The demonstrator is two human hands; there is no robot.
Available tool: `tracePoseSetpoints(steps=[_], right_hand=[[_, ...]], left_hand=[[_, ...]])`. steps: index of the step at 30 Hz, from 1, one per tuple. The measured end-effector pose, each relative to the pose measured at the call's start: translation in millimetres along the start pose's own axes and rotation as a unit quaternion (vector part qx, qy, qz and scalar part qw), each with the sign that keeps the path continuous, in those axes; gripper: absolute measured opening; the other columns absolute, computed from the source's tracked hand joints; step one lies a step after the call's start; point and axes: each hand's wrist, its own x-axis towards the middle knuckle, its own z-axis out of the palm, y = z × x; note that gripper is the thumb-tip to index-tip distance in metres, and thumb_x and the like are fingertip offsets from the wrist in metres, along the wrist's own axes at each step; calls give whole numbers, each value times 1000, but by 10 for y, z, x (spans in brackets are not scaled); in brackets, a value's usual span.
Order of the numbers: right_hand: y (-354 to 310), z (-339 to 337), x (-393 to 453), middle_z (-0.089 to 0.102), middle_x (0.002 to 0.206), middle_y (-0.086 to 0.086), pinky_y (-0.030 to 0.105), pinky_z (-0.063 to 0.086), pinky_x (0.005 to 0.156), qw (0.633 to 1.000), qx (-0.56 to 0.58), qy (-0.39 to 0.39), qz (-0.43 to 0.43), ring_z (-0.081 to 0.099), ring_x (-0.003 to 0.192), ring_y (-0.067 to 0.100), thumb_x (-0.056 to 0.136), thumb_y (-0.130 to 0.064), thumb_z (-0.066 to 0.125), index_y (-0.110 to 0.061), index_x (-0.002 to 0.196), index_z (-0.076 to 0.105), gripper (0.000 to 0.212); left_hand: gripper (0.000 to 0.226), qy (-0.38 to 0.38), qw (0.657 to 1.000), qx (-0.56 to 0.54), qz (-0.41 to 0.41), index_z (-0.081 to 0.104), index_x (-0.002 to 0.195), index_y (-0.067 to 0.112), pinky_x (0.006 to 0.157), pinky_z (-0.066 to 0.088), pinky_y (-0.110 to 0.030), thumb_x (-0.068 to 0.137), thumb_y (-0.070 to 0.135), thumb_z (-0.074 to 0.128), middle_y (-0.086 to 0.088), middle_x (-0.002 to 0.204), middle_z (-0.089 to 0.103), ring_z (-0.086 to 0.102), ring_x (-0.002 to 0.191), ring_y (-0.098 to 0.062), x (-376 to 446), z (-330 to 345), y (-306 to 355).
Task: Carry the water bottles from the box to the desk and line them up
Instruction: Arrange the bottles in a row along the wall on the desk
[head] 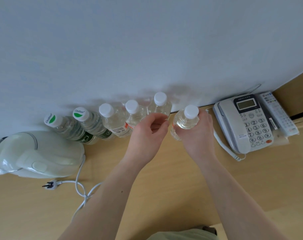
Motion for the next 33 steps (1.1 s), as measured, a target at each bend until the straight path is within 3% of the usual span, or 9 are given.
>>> tracePoseSetpoints(steps=[7,12,20,24,29,33], right_hand=[[-85,84,105,53,126,-5,23,37,90,1000,10,17,-1,45,108,1,73,-31,87,-25,131,54,67],[-128,129,185,54,127,-4,27,40,94,999,12,30,1,49,118,11,75,-31,86,-23,131,53,66],[-163,195,295,51,123,-8,24,35,91,999,27,41,8,46,108,6,73,-35,88,-23,134,52,72],[-174,210,368,53,122,-6,23,35,87,999,8,31,3,41,104,0,73,-33,87,-21,134,53,71],[-175,211,409,54,125,0,26,36,86,999,-26,19,-2,41,104,5,76,-30,85,-18,135,51,70],[-164,207,392,53,129,1,24,35,90,1000,-21,14,-1,47,116,13,78,-27,84,-16,138,49,71]], left_hand=[[15,1,1000,-8,-3,66,99,42,77,45,-2,97,28,69,32,99,70,67,93,10,25,-5,-24],[15,3,1000,-12,-5,66,100,40,77,45,-3,97,26,69,31,99,71,67,94,8,38,-23,-31],[14,12,999,-33,-16,71,110,25,81,46,-5,97,21,69,18,99,75,68,94,6,55,-62,-55],[12,10,999,-33,-17,69,105,29,79,46,-5,97,21,69,19,97,74,68,93,5,46,-61,-53],[13,11,999,-32,-20,69,105,30,80,46,-5,97,21,70,23,98,73,68,93,6,55,-47,-57],[14,12,999,-23,-18,68,103,35,79,45,-4,96,23,70,28,98,72,68,93,7,53,-36,-51]])
